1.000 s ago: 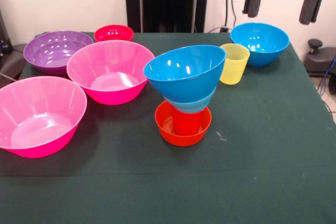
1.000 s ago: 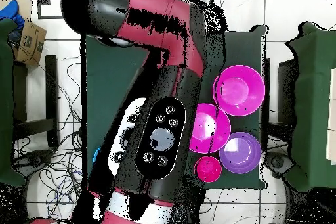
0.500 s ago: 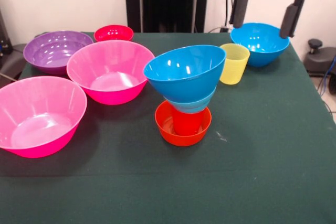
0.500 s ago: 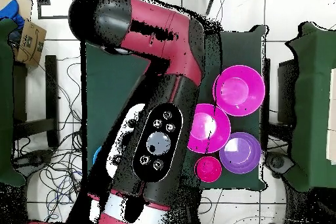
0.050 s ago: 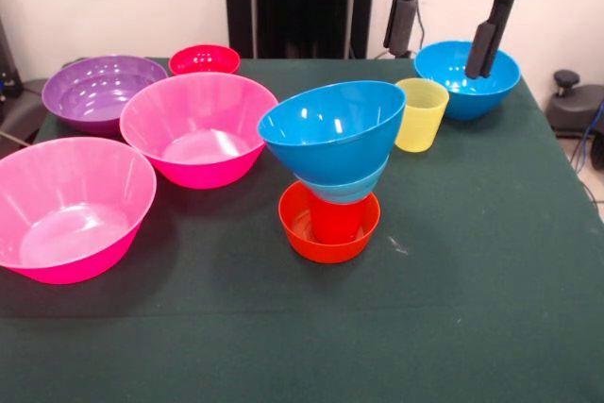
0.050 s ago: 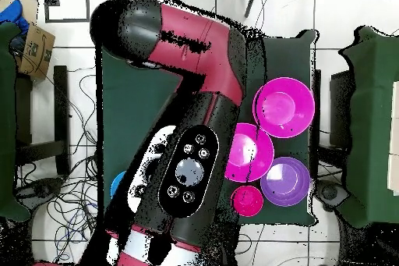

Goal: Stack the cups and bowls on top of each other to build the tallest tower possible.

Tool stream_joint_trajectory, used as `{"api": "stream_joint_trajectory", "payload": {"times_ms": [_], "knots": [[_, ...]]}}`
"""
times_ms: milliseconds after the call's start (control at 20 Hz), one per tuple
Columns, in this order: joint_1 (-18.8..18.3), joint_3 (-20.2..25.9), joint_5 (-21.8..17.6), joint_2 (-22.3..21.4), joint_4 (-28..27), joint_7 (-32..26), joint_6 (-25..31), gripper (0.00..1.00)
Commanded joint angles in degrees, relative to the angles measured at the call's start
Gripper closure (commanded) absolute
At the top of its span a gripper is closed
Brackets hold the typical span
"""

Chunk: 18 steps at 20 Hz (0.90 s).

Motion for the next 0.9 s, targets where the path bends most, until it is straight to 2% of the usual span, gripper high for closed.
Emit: {"api": "stream_joint_trajectory", "payload": {"times_ms": [50,500,700,900], "knots": [[1.5,4.1,-4.4,4.4,6.3,8.8,-0.1,0.0],[2.5,4.5,-4.9,3.9,9.0,7.9,-3.9,0.0],[2.8,5.5,-4.9,2.0,11.9,5.8,-5.1,0.0],[3.8,5.0,-4.8,1.5,14.1,7.2,-6.7,0.0]]}}
